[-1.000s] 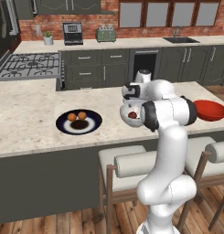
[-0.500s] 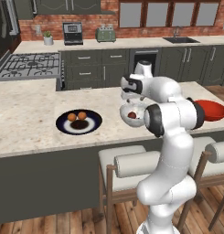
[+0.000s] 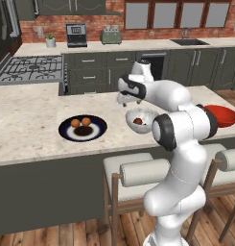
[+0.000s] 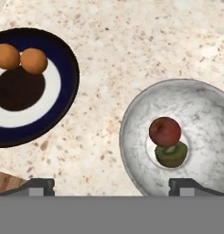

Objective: Take the fruits from the plate on the dining counter and place two fruits in each bowl.

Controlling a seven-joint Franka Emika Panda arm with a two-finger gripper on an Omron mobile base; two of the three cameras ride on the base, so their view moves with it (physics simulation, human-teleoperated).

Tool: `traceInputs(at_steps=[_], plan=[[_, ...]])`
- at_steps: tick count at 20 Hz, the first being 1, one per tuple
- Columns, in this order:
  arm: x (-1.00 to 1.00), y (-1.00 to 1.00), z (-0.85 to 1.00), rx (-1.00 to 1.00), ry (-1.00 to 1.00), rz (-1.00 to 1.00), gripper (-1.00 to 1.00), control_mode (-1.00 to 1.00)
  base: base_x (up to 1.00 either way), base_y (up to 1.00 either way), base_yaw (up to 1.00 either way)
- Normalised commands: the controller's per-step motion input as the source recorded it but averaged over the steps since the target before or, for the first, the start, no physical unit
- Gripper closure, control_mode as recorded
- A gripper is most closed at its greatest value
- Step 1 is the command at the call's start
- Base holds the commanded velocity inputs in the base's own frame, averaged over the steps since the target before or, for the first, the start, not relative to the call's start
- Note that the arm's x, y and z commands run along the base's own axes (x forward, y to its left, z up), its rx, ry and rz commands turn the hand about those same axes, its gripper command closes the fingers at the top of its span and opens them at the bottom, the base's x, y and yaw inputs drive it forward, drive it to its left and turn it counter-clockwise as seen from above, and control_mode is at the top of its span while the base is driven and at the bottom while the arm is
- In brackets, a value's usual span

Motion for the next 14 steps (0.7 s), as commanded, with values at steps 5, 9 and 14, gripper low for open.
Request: traceInputs(at_steps=[5,9,14], plan=[[-0.22,0.61,0.1,0.0,0.0,0.08,-1.0,-1.0,0.0,0.0,0.0],[-0.01,0.54,0.0,0.0,0.0,0.08,-1.0,-1.0,0.0,0.0,0.0],[0.0,0.48,0.0,-0.04,0.02,0.09,-1.0,-1.0,0.0,0.0,0.0]])
